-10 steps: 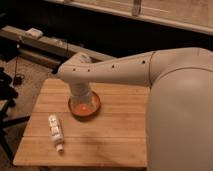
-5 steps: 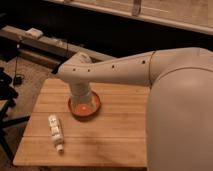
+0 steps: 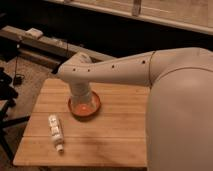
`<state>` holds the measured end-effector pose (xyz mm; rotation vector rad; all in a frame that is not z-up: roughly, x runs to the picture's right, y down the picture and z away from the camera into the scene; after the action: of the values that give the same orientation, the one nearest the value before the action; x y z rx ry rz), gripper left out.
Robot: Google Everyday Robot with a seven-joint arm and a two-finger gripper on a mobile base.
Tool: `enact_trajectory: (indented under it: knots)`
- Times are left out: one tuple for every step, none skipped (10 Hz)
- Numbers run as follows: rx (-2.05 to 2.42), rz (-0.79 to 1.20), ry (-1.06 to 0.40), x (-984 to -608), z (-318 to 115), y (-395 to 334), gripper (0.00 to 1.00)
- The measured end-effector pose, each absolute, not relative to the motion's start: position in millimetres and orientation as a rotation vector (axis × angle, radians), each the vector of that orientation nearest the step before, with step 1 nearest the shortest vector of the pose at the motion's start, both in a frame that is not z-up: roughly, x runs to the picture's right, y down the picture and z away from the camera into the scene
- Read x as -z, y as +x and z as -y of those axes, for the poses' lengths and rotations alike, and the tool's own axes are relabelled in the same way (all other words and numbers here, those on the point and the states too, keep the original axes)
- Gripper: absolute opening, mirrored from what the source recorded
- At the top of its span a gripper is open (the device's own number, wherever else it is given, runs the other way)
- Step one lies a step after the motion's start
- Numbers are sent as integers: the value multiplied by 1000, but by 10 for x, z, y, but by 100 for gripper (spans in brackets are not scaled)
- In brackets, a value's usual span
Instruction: Place the bottle in the ceramic bowl
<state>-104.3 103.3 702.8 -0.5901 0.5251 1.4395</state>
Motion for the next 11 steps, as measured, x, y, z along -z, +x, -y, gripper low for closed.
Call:
enact_trajectory:
  knots:
    - [-1438, -525, -588, -7027, -1035, -1040, 65]
    - [-1415, -516, -583, -7022, -1042, -1082, 65]
    - [-1380, -502, -591, -7030, -1071, -1234, 65]
    - [-1347, -487, -598, -7060, -1092, -1414, 65]
    - [-1308, -479, -610, -7085, -1142, -1627, 65]
    - [-1265, -471, -620, -7122, -1204, -1852, 65]
    - [-1228, -466, -637, -7174, -1281, -2042, 65]
    - [-1201, -464, -650, -7247, -1350, -2172, 65]
    - [-1166, -463, -669, -7376, -1452, -2335, 65]
    - [-1146, -464, -682, -7492, -1530, -2427, 65]
    - [-1135, -467, -695, -7593, -1590, -2483, 65]
